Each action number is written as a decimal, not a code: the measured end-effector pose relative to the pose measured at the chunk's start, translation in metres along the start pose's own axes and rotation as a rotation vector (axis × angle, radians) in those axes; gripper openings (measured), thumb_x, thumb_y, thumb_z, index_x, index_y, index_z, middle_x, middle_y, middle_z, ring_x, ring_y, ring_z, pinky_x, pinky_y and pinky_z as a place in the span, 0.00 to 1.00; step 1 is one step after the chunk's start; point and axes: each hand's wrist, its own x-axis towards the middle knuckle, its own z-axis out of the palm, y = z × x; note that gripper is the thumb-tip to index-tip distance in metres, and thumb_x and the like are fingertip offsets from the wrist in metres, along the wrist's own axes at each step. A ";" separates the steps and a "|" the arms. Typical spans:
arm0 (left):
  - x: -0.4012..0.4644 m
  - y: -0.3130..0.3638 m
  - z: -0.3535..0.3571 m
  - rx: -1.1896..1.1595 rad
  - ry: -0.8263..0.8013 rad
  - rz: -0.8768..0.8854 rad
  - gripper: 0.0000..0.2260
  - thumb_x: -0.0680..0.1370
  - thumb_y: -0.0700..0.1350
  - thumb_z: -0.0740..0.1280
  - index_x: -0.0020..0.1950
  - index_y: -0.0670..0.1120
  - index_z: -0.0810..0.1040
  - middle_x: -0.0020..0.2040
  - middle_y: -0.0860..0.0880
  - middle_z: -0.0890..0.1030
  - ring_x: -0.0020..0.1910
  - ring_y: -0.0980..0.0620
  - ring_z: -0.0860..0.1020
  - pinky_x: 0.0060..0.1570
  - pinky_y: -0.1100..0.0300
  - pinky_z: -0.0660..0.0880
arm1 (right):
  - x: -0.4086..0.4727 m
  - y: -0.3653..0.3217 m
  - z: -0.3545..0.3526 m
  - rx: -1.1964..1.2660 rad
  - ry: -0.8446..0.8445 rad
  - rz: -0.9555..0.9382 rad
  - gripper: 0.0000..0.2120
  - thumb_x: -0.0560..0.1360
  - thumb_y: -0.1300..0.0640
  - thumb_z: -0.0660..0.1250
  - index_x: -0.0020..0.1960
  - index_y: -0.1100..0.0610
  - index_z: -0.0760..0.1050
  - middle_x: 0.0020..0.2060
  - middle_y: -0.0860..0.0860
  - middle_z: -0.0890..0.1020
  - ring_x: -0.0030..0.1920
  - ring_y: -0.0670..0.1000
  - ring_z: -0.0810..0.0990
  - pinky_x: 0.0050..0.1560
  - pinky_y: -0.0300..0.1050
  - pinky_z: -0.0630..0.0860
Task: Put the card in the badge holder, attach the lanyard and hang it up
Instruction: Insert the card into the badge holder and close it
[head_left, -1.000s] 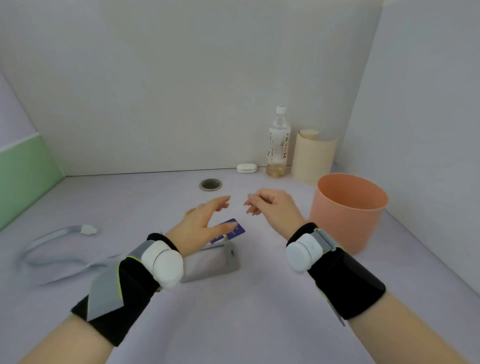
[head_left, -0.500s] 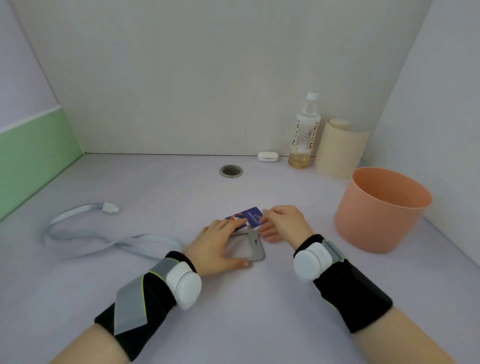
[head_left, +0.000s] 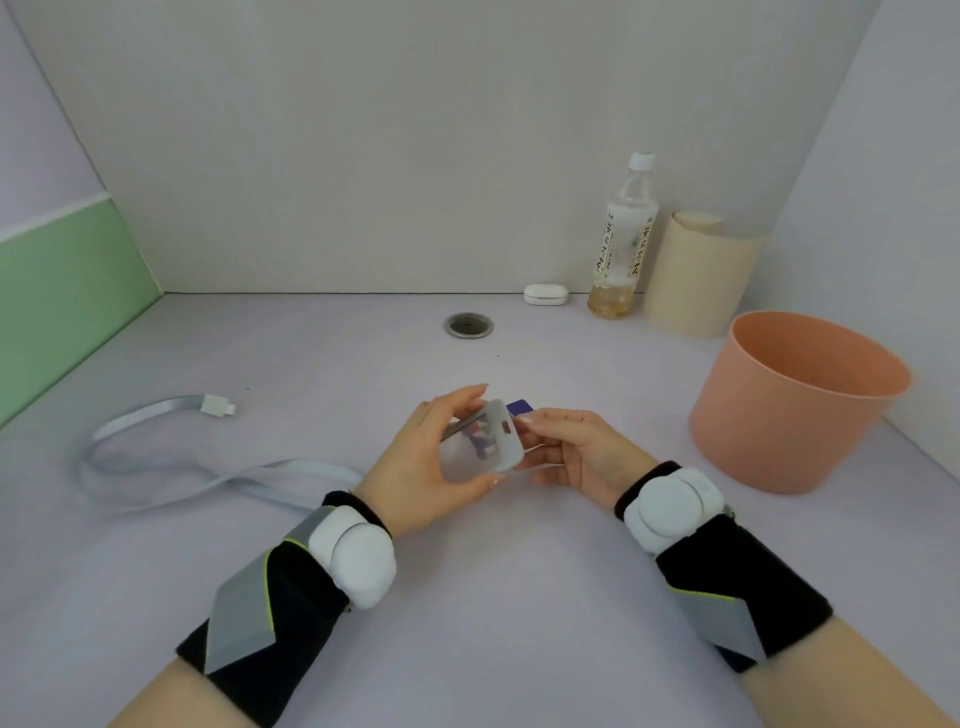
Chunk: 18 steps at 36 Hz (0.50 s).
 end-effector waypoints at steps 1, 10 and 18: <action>0.000 0.000 0.000 -0.012 0.001 0.000 0.31 0.62 0.58 0.69 0.63 0.65 0.60 0.61 0.55 0.73 0.62 0.65 0.69 0.59 0.78 0.62 | -0.001 0.000 -0.001 0.013 -0.032 0.008 0.07 0.75 0.59 0.62 0.43 0.56 0.78 0.31 0.48 0.83 0.31 0.46 0.82 0.28 0.35 0.76; -0.005 0.008 -0.003 -0.056 -0.035 0.089 0.33 0.63 0.55 0.70 0.65 0.59 0.62 0.60 0.58 0.73 0.60 0.65 0.73 0.62 0.71 0.67 | -0.001 0.001 -0.004 0.051 -0.172 0.037 0.08 0.75 0.62 0.60 0.43 0.57 0.78 0.30 0.48 0.84 0.30 0.45 0.82 0.26 0.34 0.76; -0.008 0.009 -0.003 -0.065 -0.060 0.093 0.32 0.63 0.54 0.70 0.65 0.60 0.61 0.59 0.59 0.73 0.58 0.66 0.73 0.60 0.73 0.67 | 0.000 0.003 -0.007 0.075 -0.249 0.079 0.10 0.74 0.64 0.60 0.45 0.56 0.79 0.36 0.50 0.85 0.35 0.45 0.84 0.29 0.35 0.77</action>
